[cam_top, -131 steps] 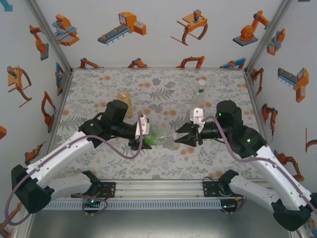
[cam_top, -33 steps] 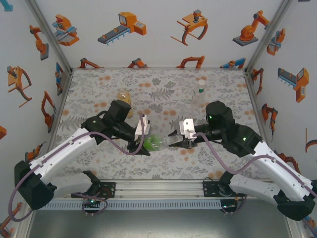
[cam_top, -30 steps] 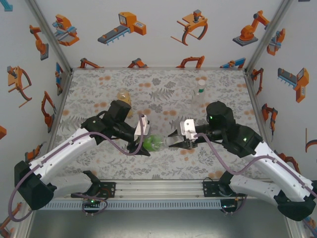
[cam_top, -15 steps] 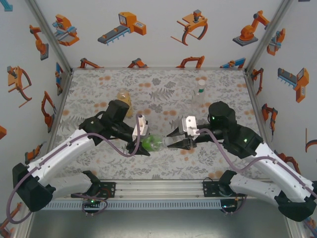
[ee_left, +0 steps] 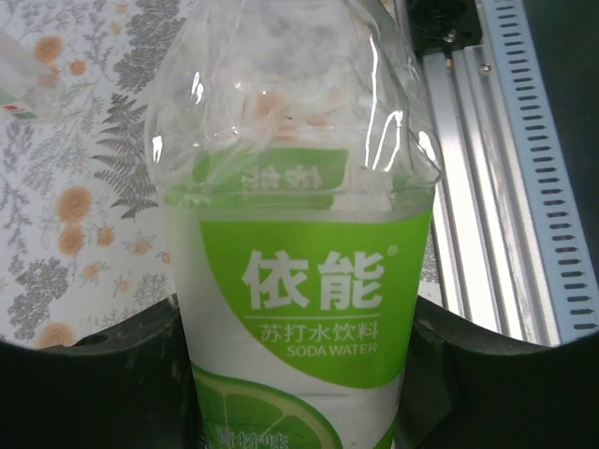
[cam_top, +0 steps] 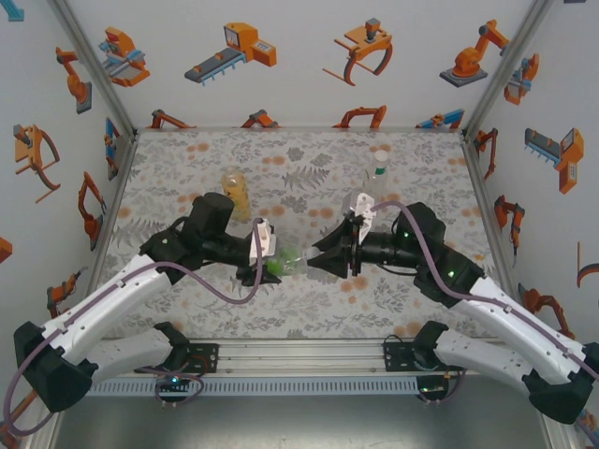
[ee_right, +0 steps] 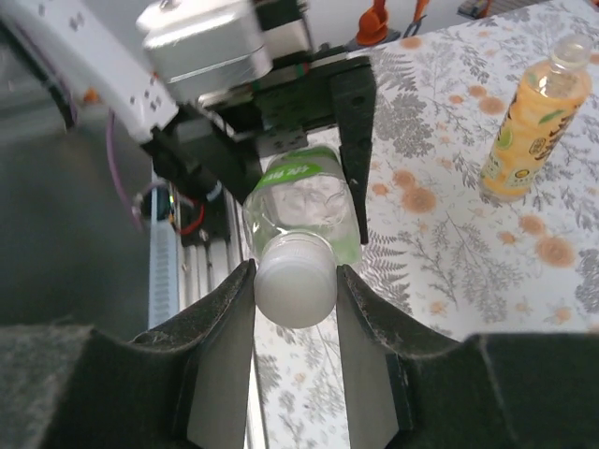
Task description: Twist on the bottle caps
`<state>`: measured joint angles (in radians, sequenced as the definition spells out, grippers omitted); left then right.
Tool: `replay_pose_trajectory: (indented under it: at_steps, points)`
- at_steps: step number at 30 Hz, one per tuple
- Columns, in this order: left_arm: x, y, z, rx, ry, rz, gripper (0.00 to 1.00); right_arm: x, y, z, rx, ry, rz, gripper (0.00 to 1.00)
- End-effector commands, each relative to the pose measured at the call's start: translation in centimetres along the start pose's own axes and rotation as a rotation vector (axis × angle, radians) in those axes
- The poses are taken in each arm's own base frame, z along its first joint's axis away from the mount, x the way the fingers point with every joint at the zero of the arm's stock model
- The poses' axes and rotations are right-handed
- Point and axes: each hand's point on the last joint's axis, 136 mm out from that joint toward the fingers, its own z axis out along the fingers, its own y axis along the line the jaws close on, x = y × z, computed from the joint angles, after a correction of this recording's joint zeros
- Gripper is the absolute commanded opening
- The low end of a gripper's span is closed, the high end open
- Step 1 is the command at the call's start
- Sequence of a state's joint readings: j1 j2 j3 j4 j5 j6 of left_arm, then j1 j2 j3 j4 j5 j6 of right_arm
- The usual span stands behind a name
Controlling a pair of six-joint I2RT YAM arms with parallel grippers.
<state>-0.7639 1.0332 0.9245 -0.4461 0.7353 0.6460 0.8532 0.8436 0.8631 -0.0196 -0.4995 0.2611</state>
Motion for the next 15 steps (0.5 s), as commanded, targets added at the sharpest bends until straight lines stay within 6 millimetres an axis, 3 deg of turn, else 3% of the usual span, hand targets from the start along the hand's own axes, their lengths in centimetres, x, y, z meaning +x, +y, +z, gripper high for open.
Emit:
replay_pose_trajectory:
  at_steps: [1, 5, 9, 15]
  points:
    - [-3.4, 0.8, -0.5, -0.052, -0.121, 0.099, 0.00, -1.6, -2.7, 0.6, 0.105, -0.154, 0.310, 0.00]
    - [-2.9, 2.1, -0.6, -0.131, -0.098, 0.091, 0.00, -0.6, -6.1, 0.1, 0.281, -0.195, 0.596, 0.00]
    - [-2.4, 3.4, -0.6, -0.200, -0.062, 0.070, 0.00, 2.8, -8.9, -0.7, 0.469, -0.173, 0.907, 0.00]
    - [-1.8, 4.3, -0.2, -0.223, -0.030, 0.032, 0.00, 3.9, -9.3, 0.6, 0.473, -0.136, 1.001, 0.00]
